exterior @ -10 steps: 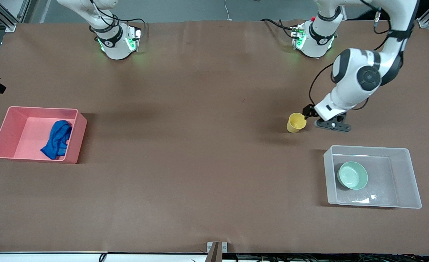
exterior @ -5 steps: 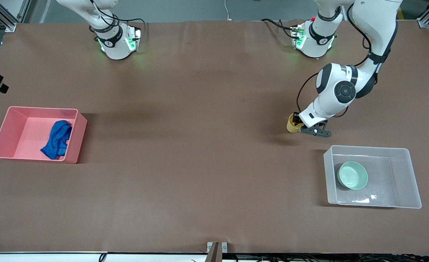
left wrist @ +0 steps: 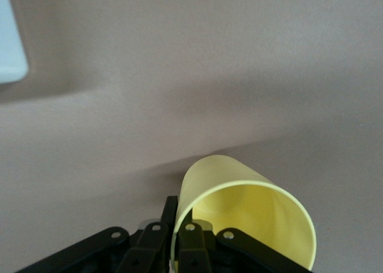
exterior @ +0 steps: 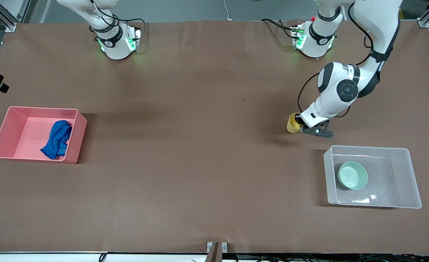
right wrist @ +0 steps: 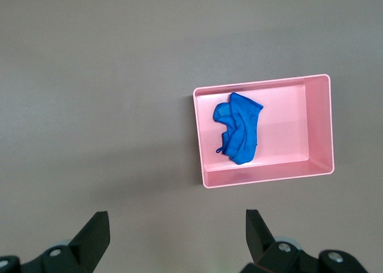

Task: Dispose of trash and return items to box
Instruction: 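Reach the left gripper to the yellow cup and grasp it, then carry the yellow cup into the clear box onto the bowl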

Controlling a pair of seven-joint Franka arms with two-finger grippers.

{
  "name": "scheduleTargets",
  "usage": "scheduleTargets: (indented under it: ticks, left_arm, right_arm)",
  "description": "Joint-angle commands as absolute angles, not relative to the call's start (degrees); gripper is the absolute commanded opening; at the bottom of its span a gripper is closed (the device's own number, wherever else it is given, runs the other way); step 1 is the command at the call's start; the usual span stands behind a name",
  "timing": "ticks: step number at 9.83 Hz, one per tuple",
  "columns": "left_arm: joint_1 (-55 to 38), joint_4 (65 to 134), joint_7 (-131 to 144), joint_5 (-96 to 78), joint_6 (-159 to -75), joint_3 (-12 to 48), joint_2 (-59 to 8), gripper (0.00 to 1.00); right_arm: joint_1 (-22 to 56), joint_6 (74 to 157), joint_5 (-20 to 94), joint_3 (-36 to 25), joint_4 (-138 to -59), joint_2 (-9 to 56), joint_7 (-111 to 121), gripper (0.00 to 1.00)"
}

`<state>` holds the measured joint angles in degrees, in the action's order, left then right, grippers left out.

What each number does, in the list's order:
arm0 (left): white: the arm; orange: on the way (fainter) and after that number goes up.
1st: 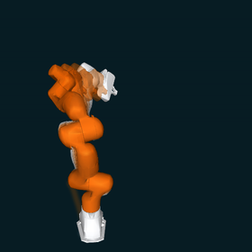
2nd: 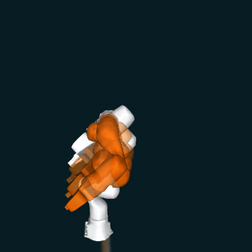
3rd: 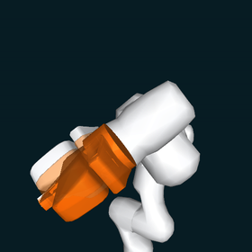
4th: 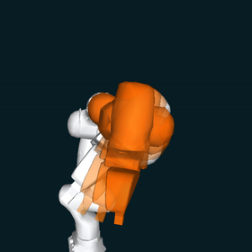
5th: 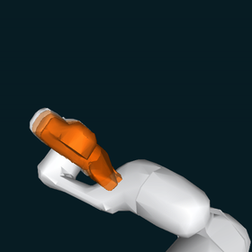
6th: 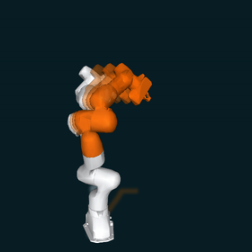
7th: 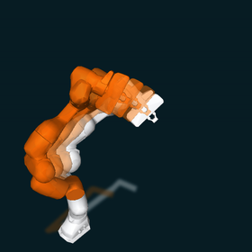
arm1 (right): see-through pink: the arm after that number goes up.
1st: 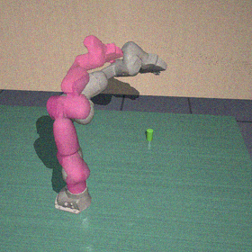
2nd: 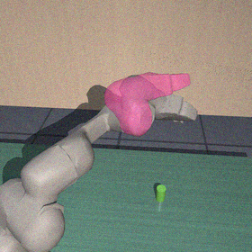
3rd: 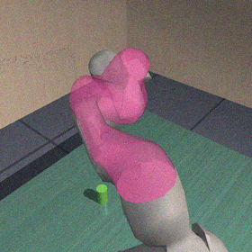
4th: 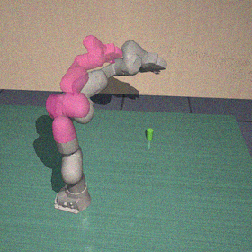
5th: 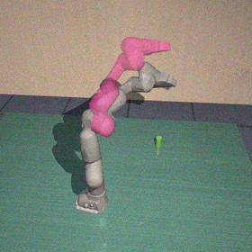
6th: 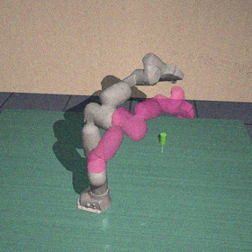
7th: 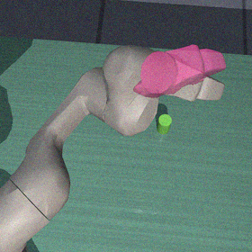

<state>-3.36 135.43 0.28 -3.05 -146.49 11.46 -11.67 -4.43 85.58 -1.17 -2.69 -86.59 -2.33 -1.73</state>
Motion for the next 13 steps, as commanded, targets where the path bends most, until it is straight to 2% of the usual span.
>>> scheduleTargets:
  ticks: [1,4,6,9,11,13]
  left_arm:
    - [-2.9,129.95,-0.26,-1.85,-139.61,8.29,-9.32,0.0]
    - [-2.81,111.51,-4.65,-1.93,-127.56,0.46,-15.79,0.0]
    - [-2.64,100.25,-7.2,-2.63,-125.95,-2.88,-23.43,0.0]
    - [-1.94,86.88,-9.56,-6.56,-125.77,-5.88,-35.47,0.0]
    - [-1.49,86.05,-14.74,-8.68,-125.86,-9.38,-38.31,0.0]
    - [-1.76,87.0,-15.21,-9.58,-126.21,-9.49,-39.99,0.01]
  right_arm:
    - [-4.39,84.99,-1.23,-2.72,-86.04,-2.2,-1.14,1.0]
    - [-4.39,84.99,-1.23,-2.72,-86.13,-2.2,-1.14,1.0]
    - [-4.39,84.99,-1.23,-2.72,-86.05,-2.2,-1.14,1.0]
    - [-4.48,84.99,-1.23,-2.72,-86.13,-2.2,-1.14,1.0]
    - [-4.39,84.99,-1.23,-2.72,-86.05,-2.2,-1.14,1.0]
    - [-4.48,84.99,-1.23,-2.72,-86.13,-2.2,-1.14,1.0]
